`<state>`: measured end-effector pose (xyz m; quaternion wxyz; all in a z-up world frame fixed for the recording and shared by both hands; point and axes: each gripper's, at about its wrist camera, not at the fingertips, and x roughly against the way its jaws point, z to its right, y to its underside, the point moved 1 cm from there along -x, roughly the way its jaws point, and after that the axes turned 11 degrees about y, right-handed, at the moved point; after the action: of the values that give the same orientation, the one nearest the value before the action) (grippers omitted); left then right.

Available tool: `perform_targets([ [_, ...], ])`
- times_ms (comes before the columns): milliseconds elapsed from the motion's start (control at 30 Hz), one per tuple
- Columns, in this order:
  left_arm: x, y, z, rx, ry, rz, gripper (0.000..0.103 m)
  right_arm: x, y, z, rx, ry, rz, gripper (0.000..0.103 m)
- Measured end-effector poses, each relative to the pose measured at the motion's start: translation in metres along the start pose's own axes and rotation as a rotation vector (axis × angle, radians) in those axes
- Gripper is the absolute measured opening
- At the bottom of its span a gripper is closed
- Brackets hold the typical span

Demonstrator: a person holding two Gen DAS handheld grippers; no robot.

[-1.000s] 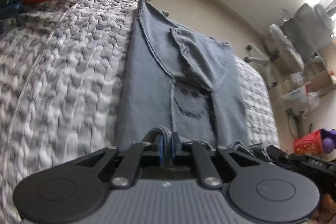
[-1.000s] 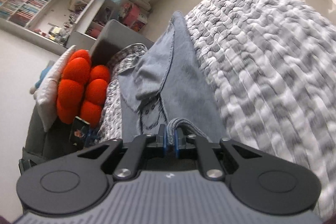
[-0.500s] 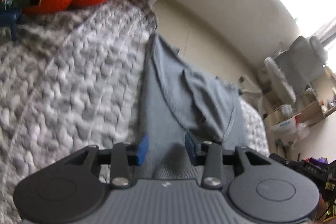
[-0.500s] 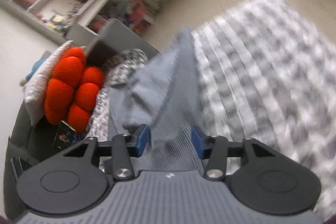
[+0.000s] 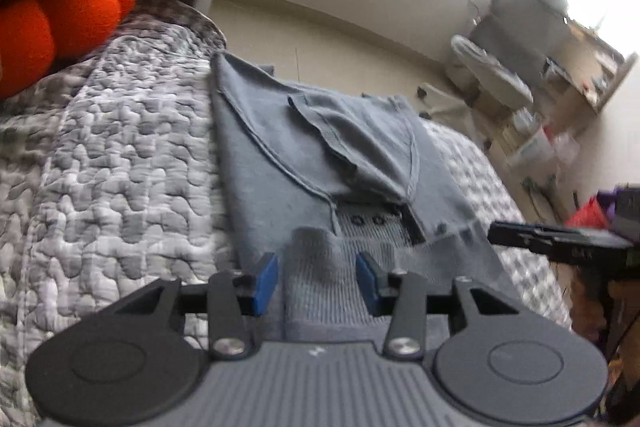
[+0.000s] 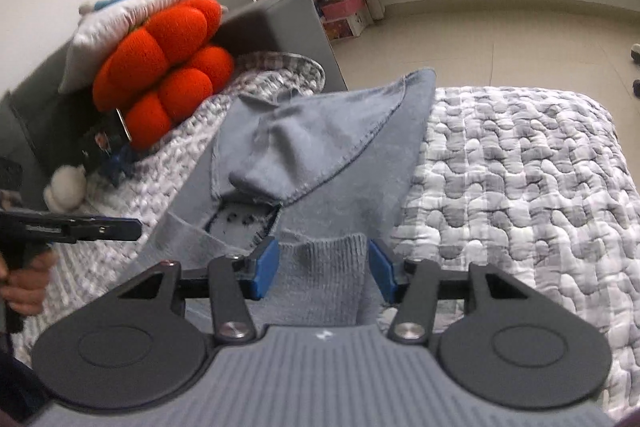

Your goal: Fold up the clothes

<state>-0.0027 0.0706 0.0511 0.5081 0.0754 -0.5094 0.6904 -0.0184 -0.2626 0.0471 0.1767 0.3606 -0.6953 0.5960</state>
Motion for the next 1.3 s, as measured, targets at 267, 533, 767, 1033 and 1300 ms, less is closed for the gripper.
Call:
perform_targets([
  [267, -0.013, 0.005, 0.012, -0.096, -0.047, -0.038, 0.029, -0.014, 0.006, -0.016, 0.11, 0.054, -0.035, 0.029],
  [533, -0.014, 0.007, 0.015, -0.114, -0.04, -0.032, 0.02, -0.015, 0.005, -0.017, 0.128, 0.077, -0.027, 0.021],
  [767, -0.018, 0.005, 0.009, -0.066, -0.004, -0.035, 0.026, -0.019, 0.005, -0.004, 0.036, 0.031, -0.054, 0.027],
  [1033, -0.011, 0.004, 0.015, -0.09, -0.001, -0.001, 0.011, -0.012, 0.002, -0.009, 0.039, 0.015, -0.021, 0.016],
  [1300, -0.018, 0.004, 0.008, -0.053, 0.015, -0.02, 0.011, -0.018, 0.002, -0.004, 0.007, -0.003, -0.035, 0.022],
])
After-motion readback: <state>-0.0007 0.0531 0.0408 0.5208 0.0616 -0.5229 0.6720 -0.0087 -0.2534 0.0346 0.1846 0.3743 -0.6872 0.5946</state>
